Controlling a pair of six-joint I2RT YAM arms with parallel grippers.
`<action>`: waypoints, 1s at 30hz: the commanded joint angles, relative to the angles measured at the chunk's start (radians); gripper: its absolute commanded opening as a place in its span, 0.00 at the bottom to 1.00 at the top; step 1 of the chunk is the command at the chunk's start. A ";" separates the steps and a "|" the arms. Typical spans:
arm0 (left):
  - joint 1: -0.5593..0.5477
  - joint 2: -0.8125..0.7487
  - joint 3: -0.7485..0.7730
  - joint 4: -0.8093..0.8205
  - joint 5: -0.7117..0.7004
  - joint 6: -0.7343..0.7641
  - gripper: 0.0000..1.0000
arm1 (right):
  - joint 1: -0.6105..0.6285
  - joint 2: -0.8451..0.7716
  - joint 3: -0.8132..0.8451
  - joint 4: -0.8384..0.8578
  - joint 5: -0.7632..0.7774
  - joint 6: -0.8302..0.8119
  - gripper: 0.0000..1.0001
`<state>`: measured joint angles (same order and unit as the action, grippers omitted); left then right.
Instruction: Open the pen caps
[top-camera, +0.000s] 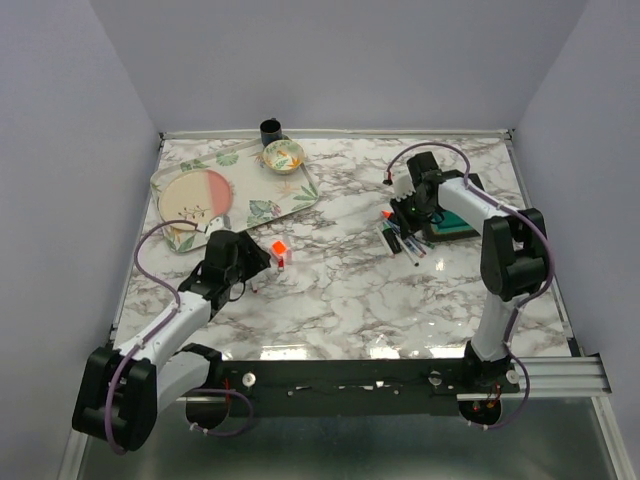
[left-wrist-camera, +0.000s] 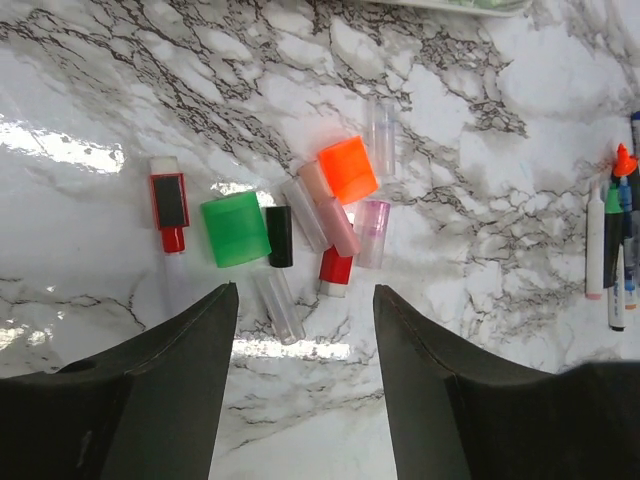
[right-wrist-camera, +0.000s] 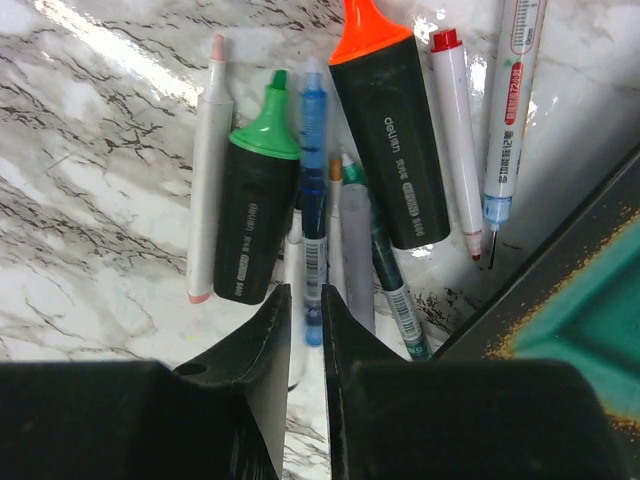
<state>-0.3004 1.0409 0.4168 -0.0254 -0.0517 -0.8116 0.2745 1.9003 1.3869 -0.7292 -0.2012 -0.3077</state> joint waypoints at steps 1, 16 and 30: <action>0.014 -0.084 -0.025 -0.059 -0.068 0.006 0.66 | -0.004 0.029 0.031 -0.029 0.022 -0.005 0.27; 0.066 -0.101 -0.063 -0.100 -0.158 -0.075 0.72 | -0.006 -0.072 0.018 -0.024 -0.102 -0.037 0.33; 0.072 0.343 0.246 -0.295 -0.230 -0.029 0.29 | -0.006 -0.175 -0.006 -0.004 -0.241 -0.051 0.33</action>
<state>-0.2348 1.3029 0.5850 -0.2310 -0.2245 -0.8707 0.2729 1.7546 1.3891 -0.7403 -0.3832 -0.3428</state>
